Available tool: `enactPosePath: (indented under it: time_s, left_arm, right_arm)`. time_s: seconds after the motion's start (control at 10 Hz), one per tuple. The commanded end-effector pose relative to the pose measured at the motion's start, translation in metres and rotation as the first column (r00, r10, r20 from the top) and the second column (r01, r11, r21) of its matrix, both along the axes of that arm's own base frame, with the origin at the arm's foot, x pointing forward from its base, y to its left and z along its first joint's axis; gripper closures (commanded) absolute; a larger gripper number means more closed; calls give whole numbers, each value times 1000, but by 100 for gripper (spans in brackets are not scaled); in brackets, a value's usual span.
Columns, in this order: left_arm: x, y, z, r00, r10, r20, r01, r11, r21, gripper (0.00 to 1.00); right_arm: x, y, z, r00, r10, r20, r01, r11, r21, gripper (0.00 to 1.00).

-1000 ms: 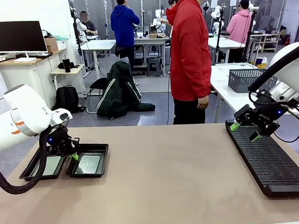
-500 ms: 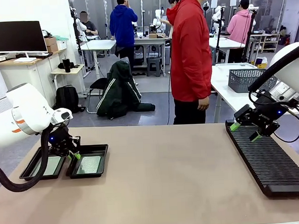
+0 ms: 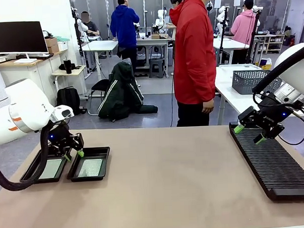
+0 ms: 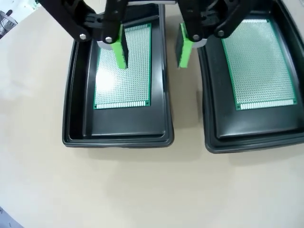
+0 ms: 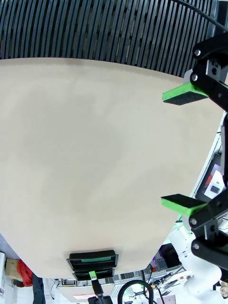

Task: Inspect and transfer BCBs to ESD trays.
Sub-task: Pick up the ESD tray and place it on the left side of the table.

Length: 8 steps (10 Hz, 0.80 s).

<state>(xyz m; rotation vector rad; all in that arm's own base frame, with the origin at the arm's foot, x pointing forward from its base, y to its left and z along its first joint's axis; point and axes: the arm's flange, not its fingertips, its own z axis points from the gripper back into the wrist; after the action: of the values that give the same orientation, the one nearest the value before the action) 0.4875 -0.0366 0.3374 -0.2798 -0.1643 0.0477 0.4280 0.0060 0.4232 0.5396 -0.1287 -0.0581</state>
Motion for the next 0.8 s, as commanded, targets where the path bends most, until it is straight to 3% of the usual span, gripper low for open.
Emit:
enactPosePath:
  time_s: [0.0,0.4,0.7]
  left_arm:
    - [-12,-4,25,1000,-1,-10,2,998,62,32]
    - [-15,-21,73,999,-8,-34,14,982,187,0]
    - [-11,-30,90,997,-22,-77,40,972,234,0]
  right_arm:
    - [1,2,1,1000,-23,-9,23,1000,6,0]
    - [1,2,1,1000,-23,-9,23,1000,6,0]
    - [1,2,1,1000,-23,-9,23,1000,6,0]
